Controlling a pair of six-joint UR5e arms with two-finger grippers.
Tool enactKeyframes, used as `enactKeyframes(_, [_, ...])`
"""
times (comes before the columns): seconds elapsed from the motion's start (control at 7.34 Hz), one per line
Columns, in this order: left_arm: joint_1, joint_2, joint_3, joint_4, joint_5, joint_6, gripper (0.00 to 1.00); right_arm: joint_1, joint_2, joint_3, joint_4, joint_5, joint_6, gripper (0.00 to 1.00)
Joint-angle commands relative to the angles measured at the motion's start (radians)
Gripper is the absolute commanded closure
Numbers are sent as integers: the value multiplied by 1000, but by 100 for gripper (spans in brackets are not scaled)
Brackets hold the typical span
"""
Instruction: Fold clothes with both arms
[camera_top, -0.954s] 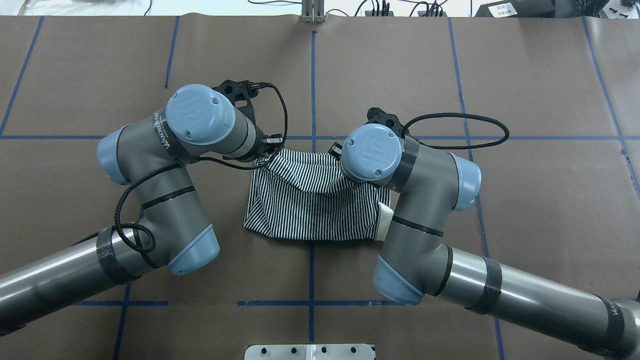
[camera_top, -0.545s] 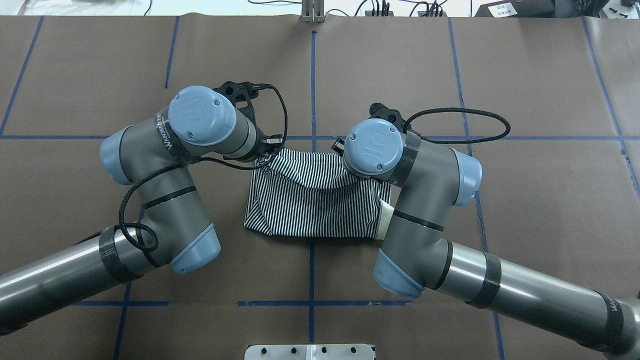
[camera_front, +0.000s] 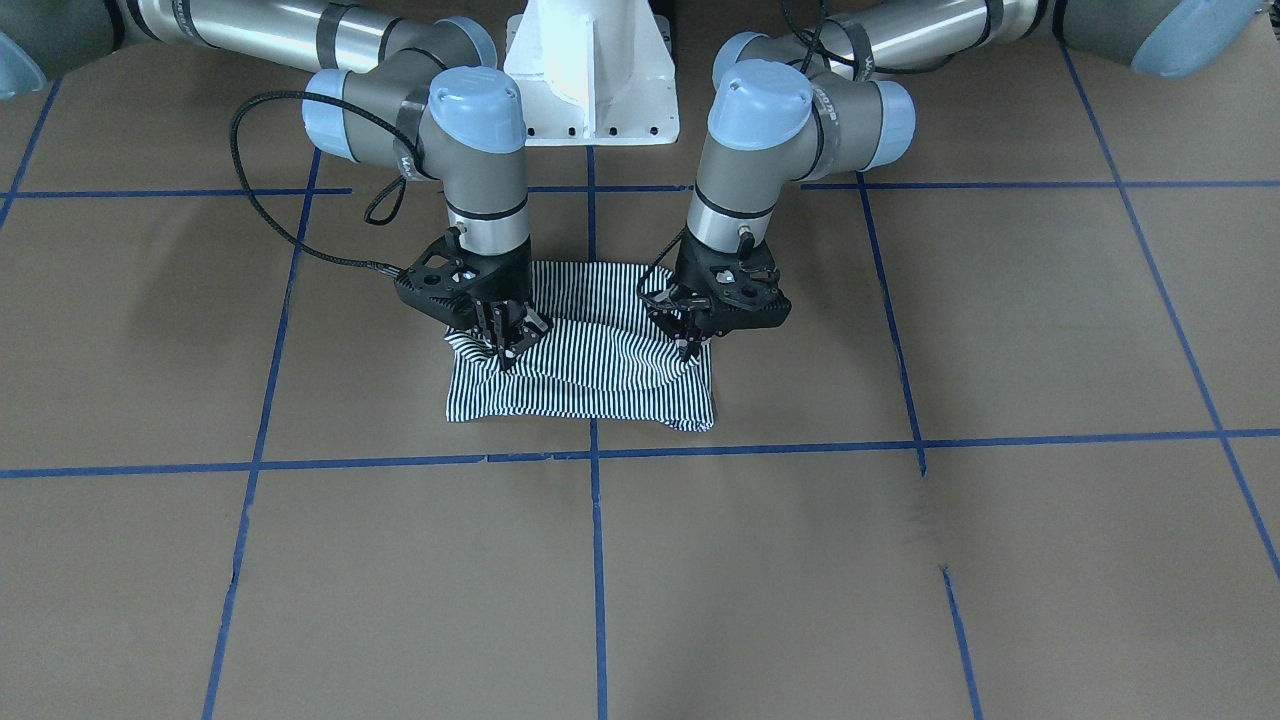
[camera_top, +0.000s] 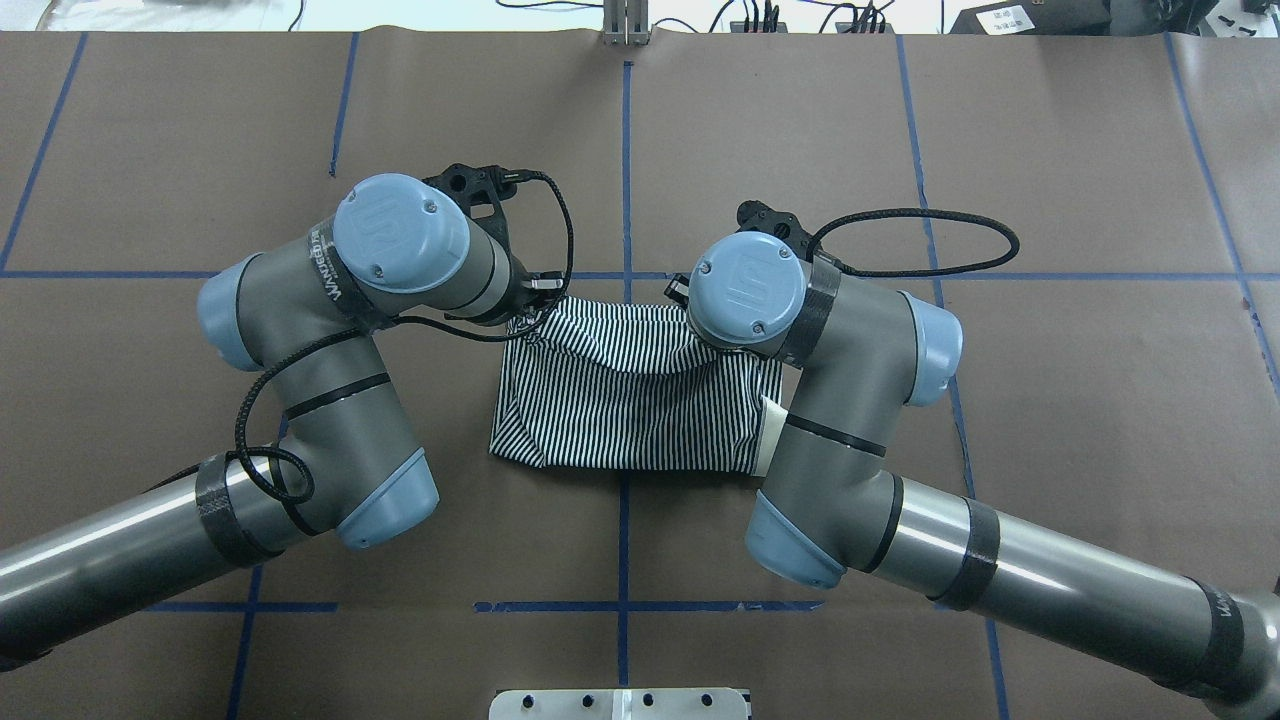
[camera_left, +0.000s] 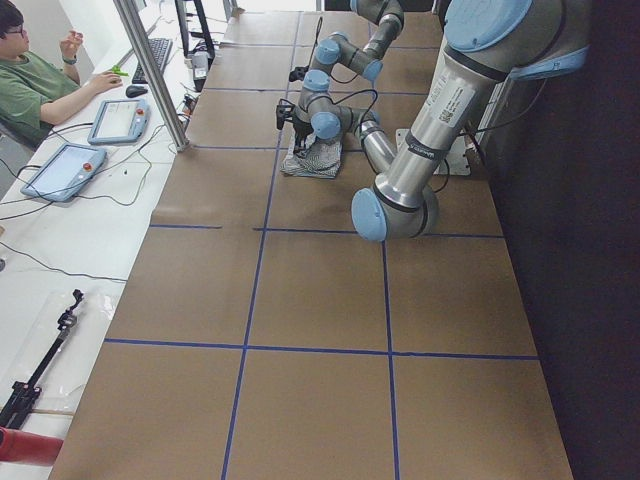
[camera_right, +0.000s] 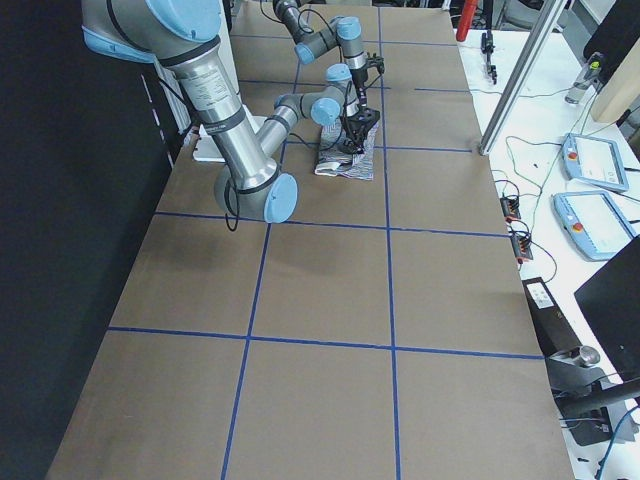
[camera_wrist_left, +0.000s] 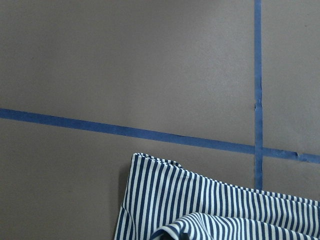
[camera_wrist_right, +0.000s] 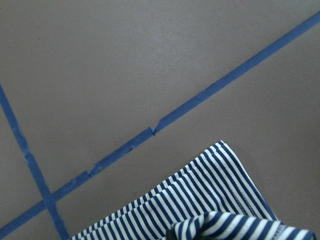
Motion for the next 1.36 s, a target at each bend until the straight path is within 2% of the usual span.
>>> enactKeyframes(0.0, [0,3,0,-6,0,2,100,6,0,-9,7,0,-9,100])
enactKeyframes(0.41, [-3,4,1,-18,0,20,100,9,0,-11,11,2,-15,100])
enactKeyframes(0.55, [-9,15,-2,-41,-1,79,1,9,0,-11,13,2,-68,46])
enactKeyframes(0.68, [-35,27,-18,-61,-9,189,0,9,6,-9,13,2,-92,0])
enactKeyframes(0.82, [-63,54,-40,-63,-32,238,0,9,13,-5,10,9,-98,0])
enactKeyframes(0.95, [-113,65,-40,-61,-103,312,0,6,41,0,2,14,-113,0])
enactKeyframes(1.23, [-152,82,-41,-64,-125,373,0,-49,53,3,-1,2,-194,0])
